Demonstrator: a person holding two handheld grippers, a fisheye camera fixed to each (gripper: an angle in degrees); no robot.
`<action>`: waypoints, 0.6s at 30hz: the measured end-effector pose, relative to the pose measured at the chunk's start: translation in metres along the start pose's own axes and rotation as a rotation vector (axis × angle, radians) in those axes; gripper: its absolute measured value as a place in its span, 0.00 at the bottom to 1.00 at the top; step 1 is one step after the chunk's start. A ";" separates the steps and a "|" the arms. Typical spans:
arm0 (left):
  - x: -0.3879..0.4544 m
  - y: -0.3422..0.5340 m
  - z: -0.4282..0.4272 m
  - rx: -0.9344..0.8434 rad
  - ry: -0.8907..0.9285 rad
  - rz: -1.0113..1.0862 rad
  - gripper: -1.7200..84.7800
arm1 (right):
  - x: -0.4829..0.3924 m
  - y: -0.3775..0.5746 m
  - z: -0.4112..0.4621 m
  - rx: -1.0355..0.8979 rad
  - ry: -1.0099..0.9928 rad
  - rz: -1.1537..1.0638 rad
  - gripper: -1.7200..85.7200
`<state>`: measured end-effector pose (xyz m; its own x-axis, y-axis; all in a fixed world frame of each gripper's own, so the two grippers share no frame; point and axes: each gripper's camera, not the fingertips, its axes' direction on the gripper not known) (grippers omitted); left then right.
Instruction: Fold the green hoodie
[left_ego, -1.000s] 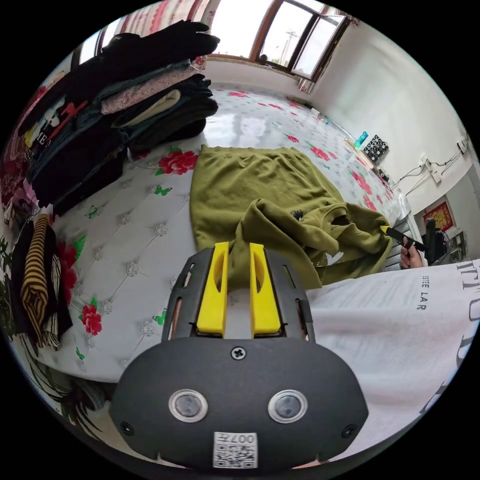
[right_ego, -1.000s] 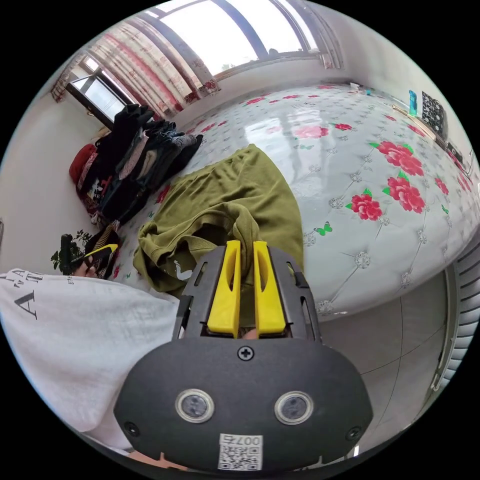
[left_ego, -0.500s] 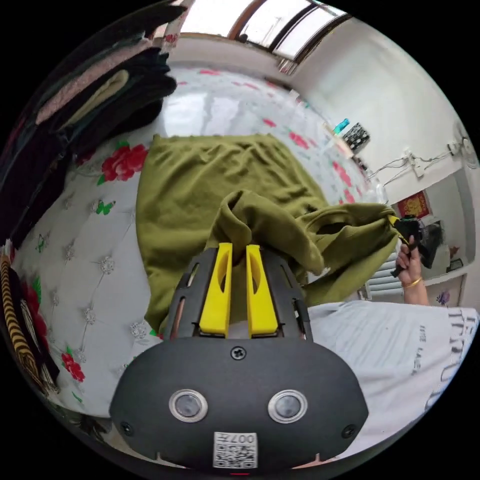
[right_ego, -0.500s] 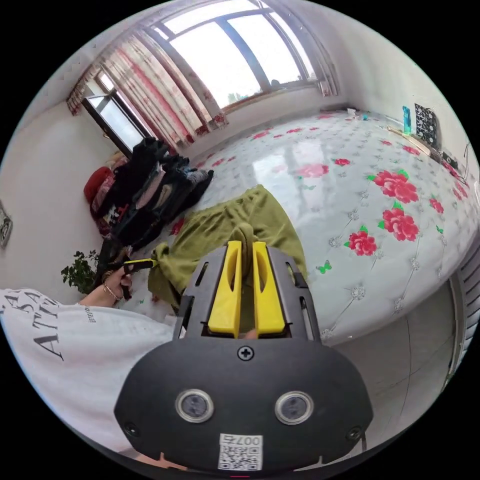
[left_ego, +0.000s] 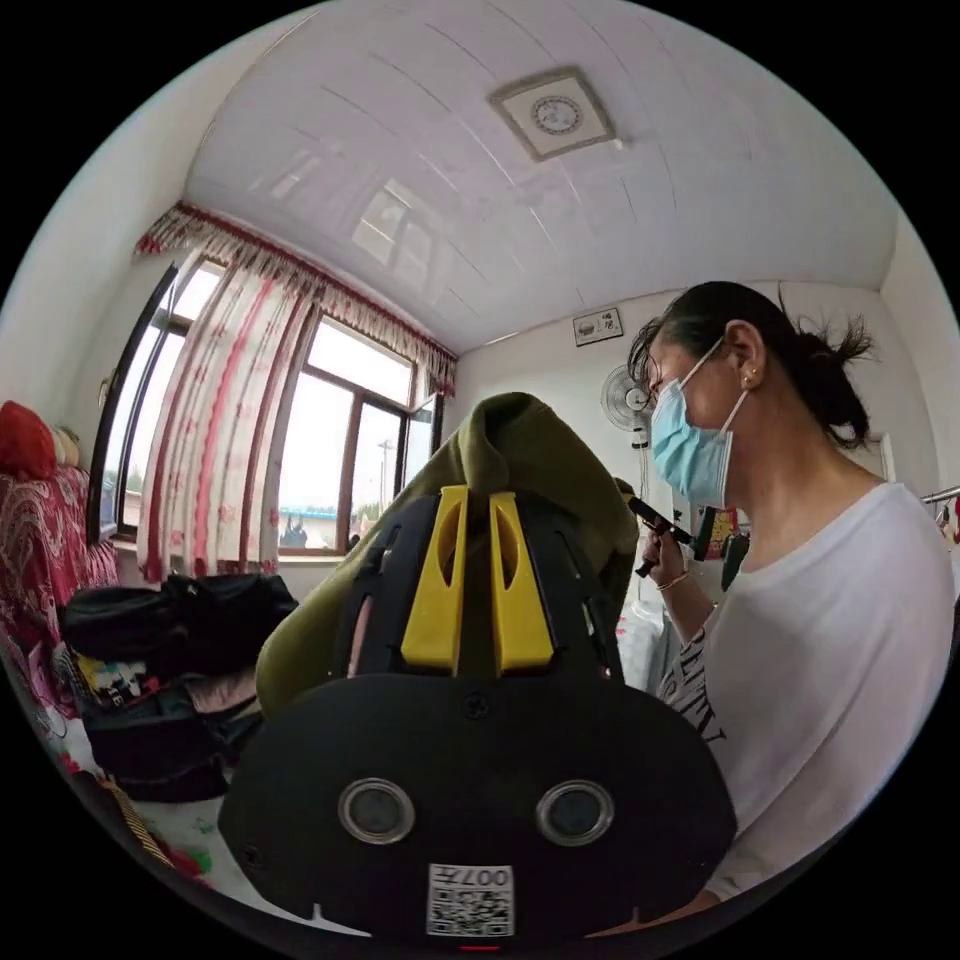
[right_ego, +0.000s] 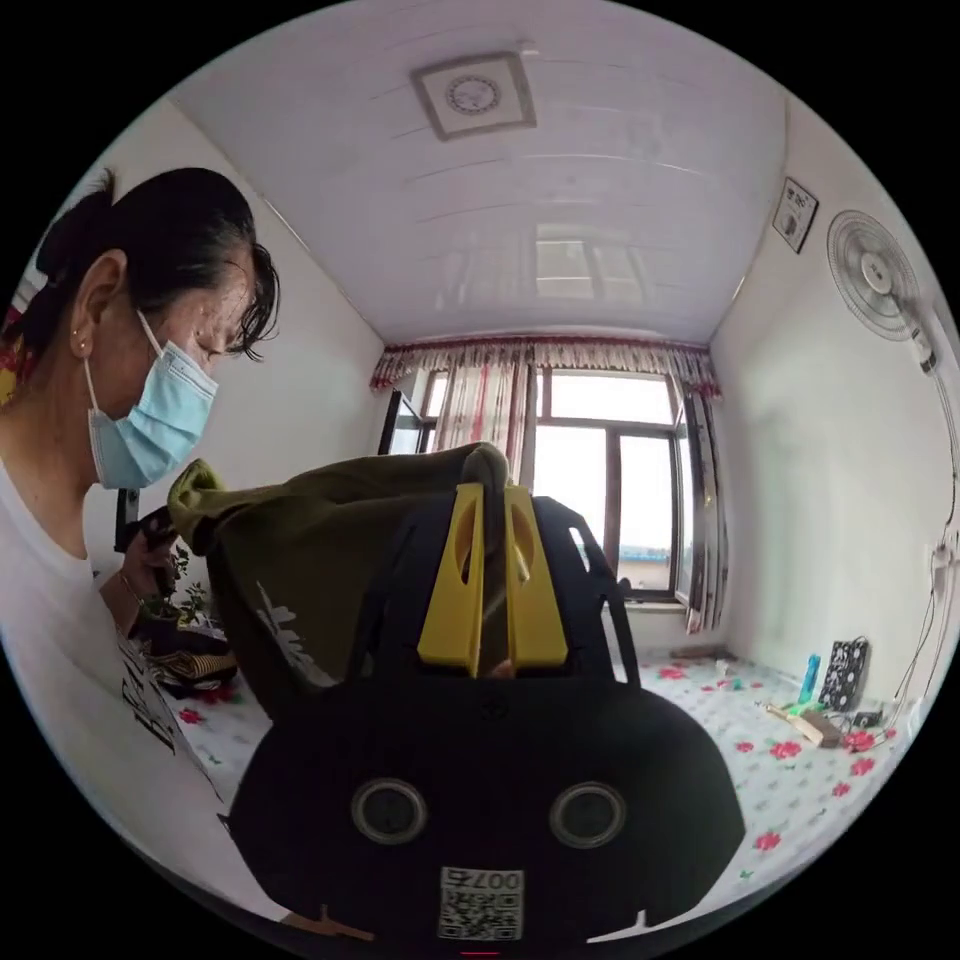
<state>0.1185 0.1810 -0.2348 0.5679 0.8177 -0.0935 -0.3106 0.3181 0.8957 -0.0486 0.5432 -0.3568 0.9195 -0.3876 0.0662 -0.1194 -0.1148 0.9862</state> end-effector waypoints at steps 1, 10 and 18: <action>0.000 -0.008 0.002 -0.002 -0.045 0.003 0.06 | -0.002 -0.004 0.010 -0.010 -0.005 -0.008 0.03; -0.156 0.055 0.154 -0.489 -0.560 -0.297 0.08 | 0.024 0.088 0.332 -0.569 -0.105 0.152 0.05; -0.194 0.223 0.158 -0.938 -0.853 -0.419 0.10 | 0.028 0.378 0.363 -1.162 -0.097 0.258 0.12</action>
<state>0.0599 0.0171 0.0515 0.9376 0.1332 0.3211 -0.2042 0.9586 0.1985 -0.2034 0.1571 -0.0374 0.8800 -0.3507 0.3204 0.1595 0.8535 0.4961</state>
